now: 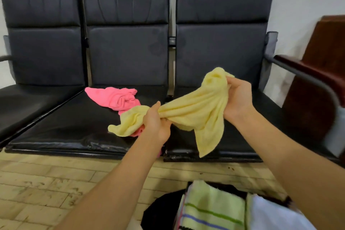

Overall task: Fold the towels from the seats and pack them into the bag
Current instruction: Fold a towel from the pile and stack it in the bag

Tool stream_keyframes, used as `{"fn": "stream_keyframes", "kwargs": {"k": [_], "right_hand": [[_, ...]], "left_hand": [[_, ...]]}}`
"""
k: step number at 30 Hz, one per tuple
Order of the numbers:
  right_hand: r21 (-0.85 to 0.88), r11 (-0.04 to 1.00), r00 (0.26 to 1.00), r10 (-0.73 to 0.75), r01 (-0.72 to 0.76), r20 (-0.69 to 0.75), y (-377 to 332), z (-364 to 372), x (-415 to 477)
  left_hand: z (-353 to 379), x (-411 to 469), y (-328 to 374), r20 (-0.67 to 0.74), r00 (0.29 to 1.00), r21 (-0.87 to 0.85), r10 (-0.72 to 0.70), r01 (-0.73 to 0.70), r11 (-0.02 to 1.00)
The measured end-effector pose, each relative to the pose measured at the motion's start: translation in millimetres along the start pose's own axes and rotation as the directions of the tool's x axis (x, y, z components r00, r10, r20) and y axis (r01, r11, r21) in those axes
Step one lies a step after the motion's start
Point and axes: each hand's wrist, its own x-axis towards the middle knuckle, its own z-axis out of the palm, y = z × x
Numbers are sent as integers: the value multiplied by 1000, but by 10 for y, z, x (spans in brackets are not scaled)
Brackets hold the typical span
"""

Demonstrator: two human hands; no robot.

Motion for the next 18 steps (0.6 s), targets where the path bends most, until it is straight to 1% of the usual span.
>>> {"fn": "stream_keyframes", "kwargs": {"k": [1,3,4,7,8,9,10,11,13,15,16,17,18], "right_hand": [[-47,999,1000,23,-23,-12,-57,-134,-72],[-191,975,992,97,-111,-79,-163,-373,-227],[-275,948,983,132,-162,-124,-213,-488,-305],[-483,830,951,171,-279,-257,-341,-818,-494],[-553,779,943,148,-297,-298,-365,-922,-538],[-637,706,937,116,-311,-328,-380,-1012,-588],[-735,595,934,81,-325,-347,-376,-1112,-629],[-825,454,934,54,-338,-353,-361,-1213,-670],[-910,195,930,56,-366,-362,-301,-1406,-757],[-917,-77,914,79,-392,-398,-257,-1539,-822],[-894,-213,908,62,-394,-415,-246,-1569,-839],[-864,-309,906,19,-398,-424,-238,-1571,-852],[-841,-361,907,-31,-403,-421,-227,-1550,-860]], "left_hand": [[34,41,-31,-50,999,-15,17,-18,1000],[96,105,-73,-177,983,36,50,-45,998],[127,119,-101,-194,979,72,56,-43,996],[241,93,-262,-185,983,195,18,19,981],[297,50,-327,-164,987,236,-1,40,971],[359,4,-393,-139,990,284,-14,54,957],[410,-26,-453,-119,993,340,-19,59,939],[456,-69,-510,-91,996,388,-28,61,920],[511,-103,-648,-38,998,464,-40,53,884],[529,-136,-793,-26,997,554,-67,70,829],[529,-143,-858,-36,996,592,-80,86,801],[524,-159,-913,-48,995,626,-93,102,773],[505,-154,-960,-64,993,653,-96,115,749]]}}
